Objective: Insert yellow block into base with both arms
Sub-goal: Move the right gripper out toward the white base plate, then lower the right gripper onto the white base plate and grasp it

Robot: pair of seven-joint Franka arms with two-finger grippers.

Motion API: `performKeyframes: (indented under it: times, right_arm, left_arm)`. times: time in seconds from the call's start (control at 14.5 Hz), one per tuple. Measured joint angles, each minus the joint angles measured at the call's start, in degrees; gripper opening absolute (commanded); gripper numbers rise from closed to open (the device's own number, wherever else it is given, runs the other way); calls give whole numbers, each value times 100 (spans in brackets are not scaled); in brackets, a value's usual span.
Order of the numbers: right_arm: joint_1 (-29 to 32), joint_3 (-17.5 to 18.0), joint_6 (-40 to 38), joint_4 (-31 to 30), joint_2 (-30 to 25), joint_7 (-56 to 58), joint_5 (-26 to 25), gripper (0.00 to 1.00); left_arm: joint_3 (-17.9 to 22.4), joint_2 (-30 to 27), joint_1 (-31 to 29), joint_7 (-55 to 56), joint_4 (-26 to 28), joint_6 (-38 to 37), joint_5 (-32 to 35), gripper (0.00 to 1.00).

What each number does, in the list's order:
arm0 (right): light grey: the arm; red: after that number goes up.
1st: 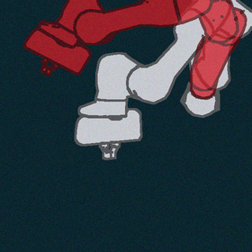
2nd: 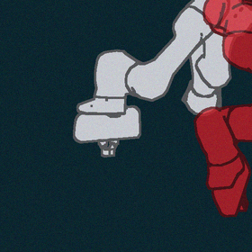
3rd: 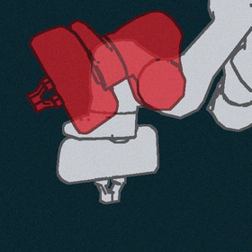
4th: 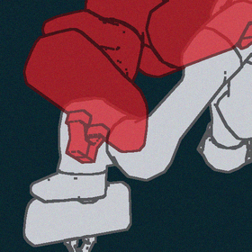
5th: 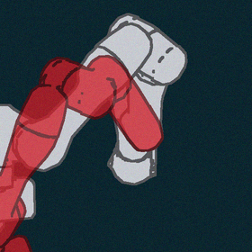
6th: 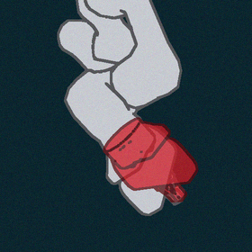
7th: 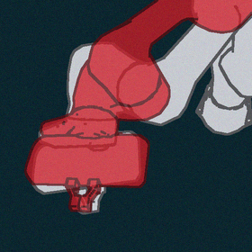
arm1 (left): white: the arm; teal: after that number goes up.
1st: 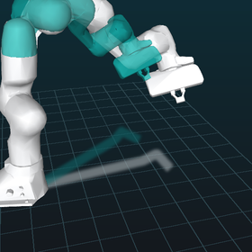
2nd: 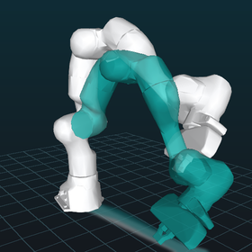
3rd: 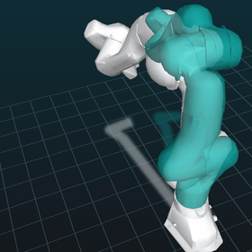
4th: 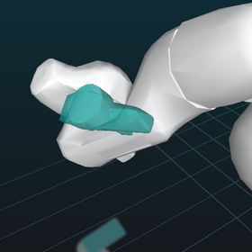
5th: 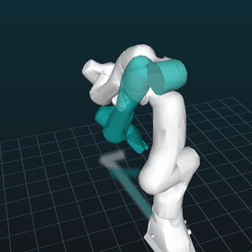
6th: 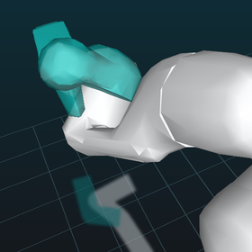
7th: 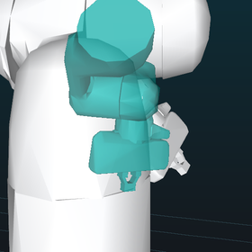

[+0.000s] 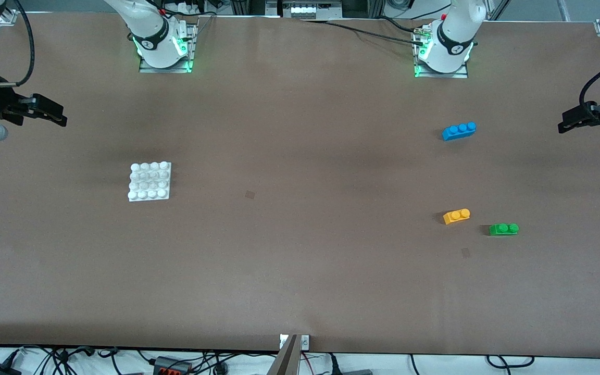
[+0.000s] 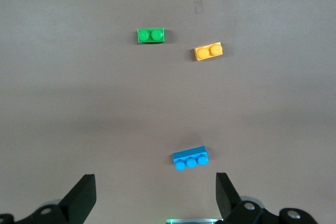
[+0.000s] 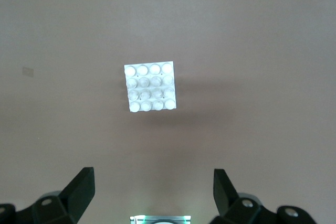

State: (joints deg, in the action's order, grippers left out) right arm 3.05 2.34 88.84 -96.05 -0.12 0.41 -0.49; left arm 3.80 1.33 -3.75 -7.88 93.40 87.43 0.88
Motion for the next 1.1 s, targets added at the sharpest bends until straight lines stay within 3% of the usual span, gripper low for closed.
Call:
performKeyframes:
  times: [0.69,0.9,1.1]
  right_arm:
    - [-13,34,-297,11,104,21,-1,100]
    - [-10,31,-267,-85,551,24,-4,100]
    - [27,-17,372,-308,1190,36,-22,100]
  left_arm:
    - [0,0,0,0,0,0,0,100]
    - [1,0,-1,0,0,0,0,100]
    - [0,0,0,0,1,0,0,100]
